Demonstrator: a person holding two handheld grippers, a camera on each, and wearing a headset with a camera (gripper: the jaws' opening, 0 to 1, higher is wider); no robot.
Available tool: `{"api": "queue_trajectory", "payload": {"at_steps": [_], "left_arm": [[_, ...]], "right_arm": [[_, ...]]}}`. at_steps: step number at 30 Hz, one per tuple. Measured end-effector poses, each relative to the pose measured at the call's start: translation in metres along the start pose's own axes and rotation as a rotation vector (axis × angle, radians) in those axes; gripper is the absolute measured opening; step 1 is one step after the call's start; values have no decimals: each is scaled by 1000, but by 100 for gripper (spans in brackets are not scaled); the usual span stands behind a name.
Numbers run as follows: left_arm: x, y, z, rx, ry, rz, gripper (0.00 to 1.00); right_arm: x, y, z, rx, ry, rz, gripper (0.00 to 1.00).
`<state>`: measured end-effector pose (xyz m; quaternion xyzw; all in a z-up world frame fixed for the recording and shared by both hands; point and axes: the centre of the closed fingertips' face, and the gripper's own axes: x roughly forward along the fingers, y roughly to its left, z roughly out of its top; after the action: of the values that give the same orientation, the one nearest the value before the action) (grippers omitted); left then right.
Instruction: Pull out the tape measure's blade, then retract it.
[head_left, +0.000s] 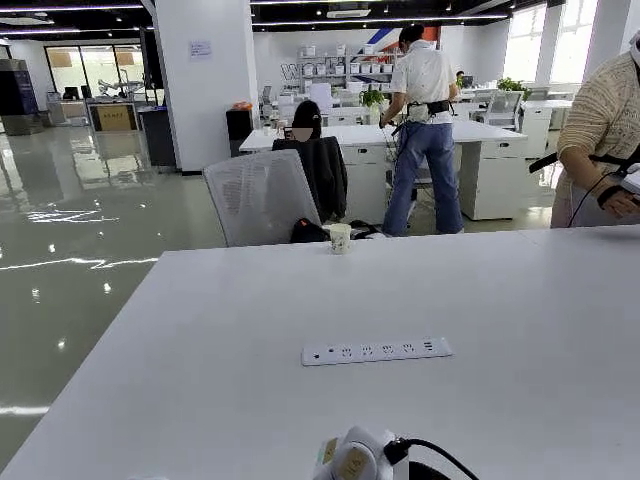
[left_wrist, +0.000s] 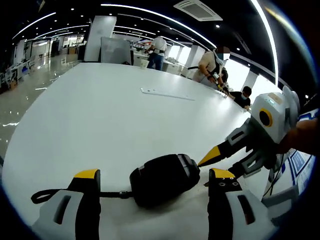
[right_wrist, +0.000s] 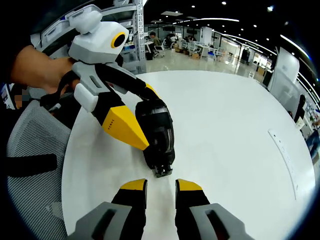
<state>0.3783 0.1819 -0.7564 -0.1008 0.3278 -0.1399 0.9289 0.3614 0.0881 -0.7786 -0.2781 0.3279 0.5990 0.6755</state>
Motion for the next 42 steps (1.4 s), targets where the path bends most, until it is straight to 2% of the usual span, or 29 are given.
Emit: {"api": "queue_trajectory", "payload": {"at_steps": [3, 5, 9, 13, 15, 19, 22, 25, 29, 31, 34, 37, 42], "left_arm": [[-2, -3, 1, -10, -6, -42, 95], [-3, -4, 0, 4, -1, -57, 99], [-7, -5, -3, 78, 12, -87, 99], [-11, -6, -12, 110, 56, -123, 99], [-14, -1, -17, 165, 80, -109, 99], [-20, -6, -22, 170, 93, -162, 99], [-24, -5, -23, 179, 95, -181, 99], [-30, -5, -23, 194, 78, -206, 99], [-37, -4, -24, 209, 73, -222, 99], [-42, -7, -19, 178, 39, -241, 99], [-49, -5, -17, 191, 19, -244, 99], [-54, -2, -18, 220, 13, -244, 99], [-61, 6, -25, 254, 38, -252, 99]], "right_arm": [[-6, 0, -2, 27, -16, -10, 22], [-10, 1, -5, 44, -27, -16, 23], [-20, 1, -11, 73, -47, -30, 25], [-29, 2, -16, 97, -68, -44, 27], [-34, 3, -19, 109, -81, -50, 28], [-44, 2, -26, 112, -88, -71, 29], [-51, 3, -31, 129, -97, -81, 32], [-61, 3, -30, 151, -130, -93, 34], [-72, 3, -40, 146, -133, -121, 36], [-77, 2, -47, 143, -130, -133, 36], [-85, 2, -55, 156, -140, -150, 38], [-91, 3, -63, 156, -144, -167, 41], [-103, 3, -76, 159, -151, -194, 45]]}}
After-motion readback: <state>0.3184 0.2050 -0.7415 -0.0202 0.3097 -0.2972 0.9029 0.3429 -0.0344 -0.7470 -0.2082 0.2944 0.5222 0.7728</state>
